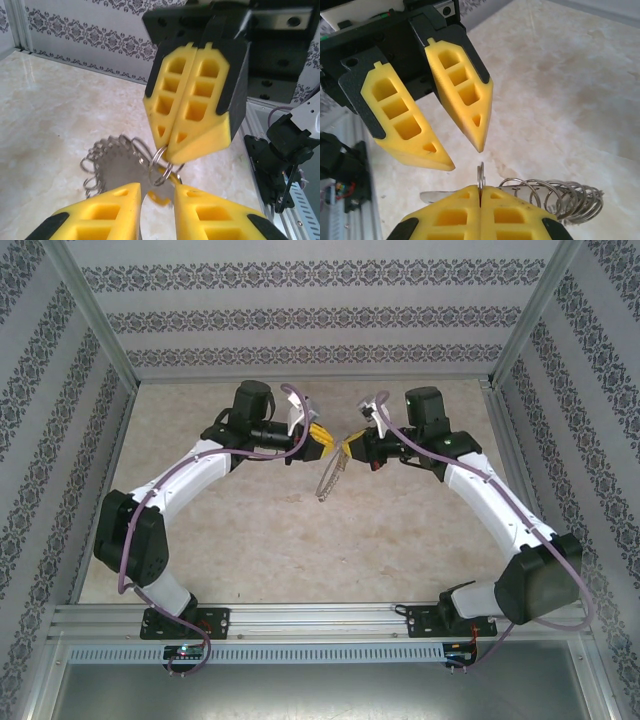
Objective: Put the keys on the keyring
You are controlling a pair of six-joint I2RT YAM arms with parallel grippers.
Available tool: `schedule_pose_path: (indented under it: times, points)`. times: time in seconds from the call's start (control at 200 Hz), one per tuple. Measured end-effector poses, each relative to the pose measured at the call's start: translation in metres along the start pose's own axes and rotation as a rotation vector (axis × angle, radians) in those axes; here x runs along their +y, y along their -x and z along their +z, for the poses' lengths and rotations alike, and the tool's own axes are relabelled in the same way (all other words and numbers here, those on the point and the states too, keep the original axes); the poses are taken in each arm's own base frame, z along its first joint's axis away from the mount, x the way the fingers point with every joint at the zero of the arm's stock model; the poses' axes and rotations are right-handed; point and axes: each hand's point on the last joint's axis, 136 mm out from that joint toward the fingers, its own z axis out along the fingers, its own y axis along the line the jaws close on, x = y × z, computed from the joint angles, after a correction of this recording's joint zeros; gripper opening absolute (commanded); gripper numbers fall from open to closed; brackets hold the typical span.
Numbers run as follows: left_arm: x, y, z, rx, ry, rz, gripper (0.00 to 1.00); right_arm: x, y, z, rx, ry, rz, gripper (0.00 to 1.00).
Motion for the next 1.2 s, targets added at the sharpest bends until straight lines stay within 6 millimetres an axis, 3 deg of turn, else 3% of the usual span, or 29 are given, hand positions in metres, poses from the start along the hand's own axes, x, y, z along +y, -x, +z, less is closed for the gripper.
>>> schedule_pose_path:
  times: [0.23,0.445,0.679,1.199]
  points:
    - [0.004,0.001,-0.01,0.037,0.01,-0.002,0.24,-0.003,0.001,0.015,0.241,-0.077,-0.095,0.0]
    - [-0.001,0.002,-0.011,0.058,-0.045,0.001,0.25,-0.005,-0.023,0.014,0.386,-0.074,-0.101,0.0]
    - [-0.007,-0.011,-0.005,0.088,-0.133,-0.054,0.25,0.003,-0.024,0.007,0.407,-0.049,-0.127,0.0]
    - [-0.022,-0.015,0.015,0.104,-0.249,-0.063,0.24,0.011,-0.023,0.003,0.399,-0.019,-0.144,0.0]
